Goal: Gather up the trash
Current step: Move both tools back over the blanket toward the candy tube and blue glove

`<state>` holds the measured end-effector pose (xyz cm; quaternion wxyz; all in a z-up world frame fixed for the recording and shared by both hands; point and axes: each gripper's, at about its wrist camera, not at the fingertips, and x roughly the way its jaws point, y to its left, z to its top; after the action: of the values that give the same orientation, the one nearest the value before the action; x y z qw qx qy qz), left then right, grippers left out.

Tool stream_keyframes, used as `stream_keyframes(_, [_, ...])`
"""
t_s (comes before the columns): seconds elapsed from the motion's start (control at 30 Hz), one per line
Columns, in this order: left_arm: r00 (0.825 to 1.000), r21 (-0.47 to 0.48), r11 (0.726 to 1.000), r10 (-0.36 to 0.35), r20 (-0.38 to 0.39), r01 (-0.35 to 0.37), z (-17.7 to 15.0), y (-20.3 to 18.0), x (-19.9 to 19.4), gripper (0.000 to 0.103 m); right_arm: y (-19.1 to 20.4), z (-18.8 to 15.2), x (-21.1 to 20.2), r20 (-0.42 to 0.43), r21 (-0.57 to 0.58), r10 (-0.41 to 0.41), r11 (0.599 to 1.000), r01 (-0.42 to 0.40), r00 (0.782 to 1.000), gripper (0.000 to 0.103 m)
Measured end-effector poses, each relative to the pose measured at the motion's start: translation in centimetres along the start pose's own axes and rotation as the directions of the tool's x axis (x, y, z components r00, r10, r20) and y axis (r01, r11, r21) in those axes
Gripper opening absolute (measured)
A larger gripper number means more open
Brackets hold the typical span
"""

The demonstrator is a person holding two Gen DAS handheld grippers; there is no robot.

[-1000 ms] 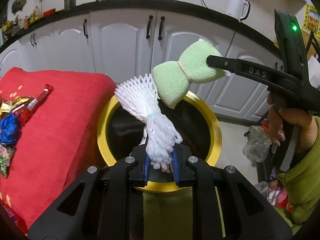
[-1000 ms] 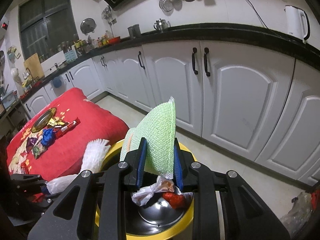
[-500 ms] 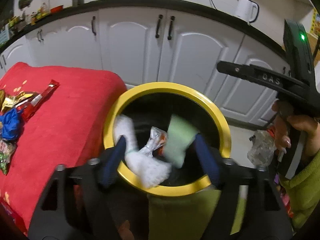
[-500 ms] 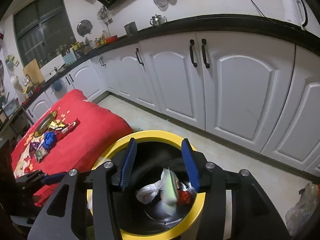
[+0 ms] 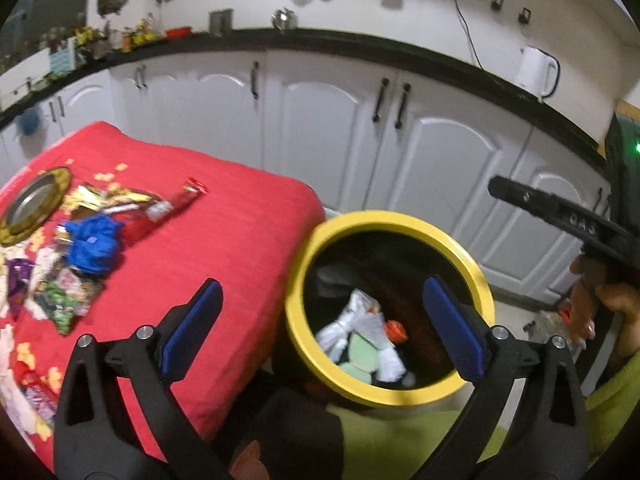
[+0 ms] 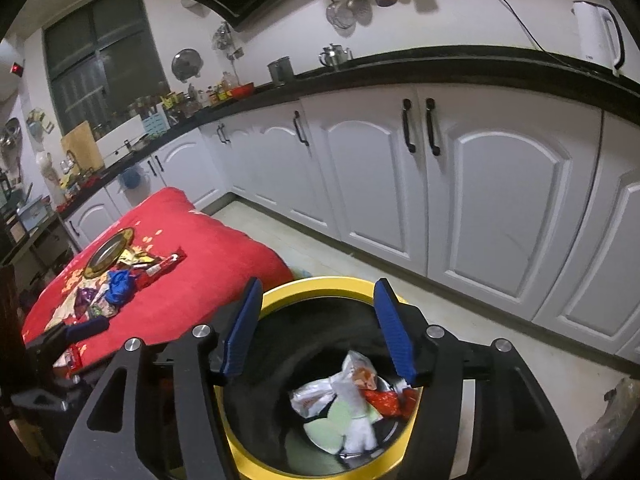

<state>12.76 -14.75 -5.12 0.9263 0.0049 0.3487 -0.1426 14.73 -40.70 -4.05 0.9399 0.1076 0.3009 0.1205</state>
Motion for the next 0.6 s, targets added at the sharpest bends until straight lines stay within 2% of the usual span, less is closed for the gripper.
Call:
stream_keyframes(0.23, [0.993, -0.040, 0.996, 0.078, 0.092, -0.074, 1.2, 2.2, -3.0, 0.092, 2.4, 0.4, -0.7, 0.026, -0.034, 0.042, 0.999, -0.041, 0.999, 0.059])
stream_keyframes(0.6, [0.971, -0.099, 0.986, 0.151, 0.185, -0.135, 1.5, 4.8, -6.7, 0.092, 6.2, 1.3, -1.9, 0.063, -0.087, 0.106, 0.991, -0.100, 0.992, 0.068])
